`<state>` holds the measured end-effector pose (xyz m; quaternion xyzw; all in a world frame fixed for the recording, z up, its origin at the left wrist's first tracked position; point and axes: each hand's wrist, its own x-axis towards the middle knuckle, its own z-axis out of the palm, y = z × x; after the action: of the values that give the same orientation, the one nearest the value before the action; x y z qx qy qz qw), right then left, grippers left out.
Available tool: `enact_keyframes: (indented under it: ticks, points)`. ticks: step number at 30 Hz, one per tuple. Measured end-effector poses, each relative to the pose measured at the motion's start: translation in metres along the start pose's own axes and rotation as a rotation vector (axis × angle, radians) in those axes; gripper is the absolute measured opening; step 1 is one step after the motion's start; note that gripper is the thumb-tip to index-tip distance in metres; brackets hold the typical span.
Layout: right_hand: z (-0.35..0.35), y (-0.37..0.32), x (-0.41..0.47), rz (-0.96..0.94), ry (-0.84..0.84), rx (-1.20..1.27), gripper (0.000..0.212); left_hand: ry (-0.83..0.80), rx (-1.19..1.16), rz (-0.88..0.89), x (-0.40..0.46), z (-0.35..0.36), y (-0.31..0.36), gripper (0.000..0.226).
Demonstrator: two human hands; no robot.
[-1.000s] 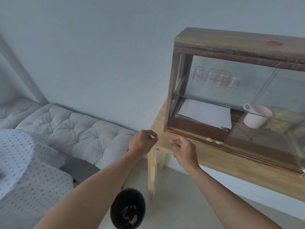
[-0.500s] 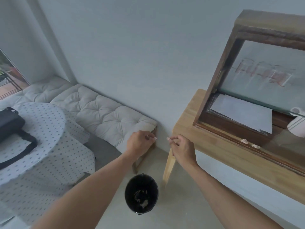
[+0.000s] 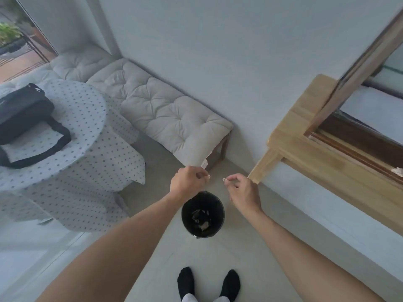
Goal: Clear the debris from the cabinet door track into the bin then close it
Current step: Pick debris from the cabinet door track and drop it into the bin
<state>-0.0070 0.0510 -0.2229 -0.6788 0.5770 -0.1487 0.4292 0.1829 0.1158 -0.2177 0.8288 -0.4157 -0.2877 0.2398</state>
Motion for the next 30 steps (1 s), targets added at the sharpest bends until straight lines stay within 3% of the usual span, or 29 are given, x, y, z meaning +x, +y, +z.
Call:
enact_keyframes:
  ticks: [7,16,30]
  points:
    - [0.046,0.028,0.005,0.074,-0.064,-0.089,0.012,-0.081,0.053,-0.077,-0.001,0.024,-0.052,0.011]
    - [0.081,0.050,0.010,0.121,-0.131,-0.090,0.028,-0.141,0.107,-0.122,0.004,0.035,-0.082,0.024]
    - [0.038,0.038,0.001,0.109,-0.026,-0.046,0.028,-0.093,0.105,-0.065,0.001,0.004,-0.059,0.032]
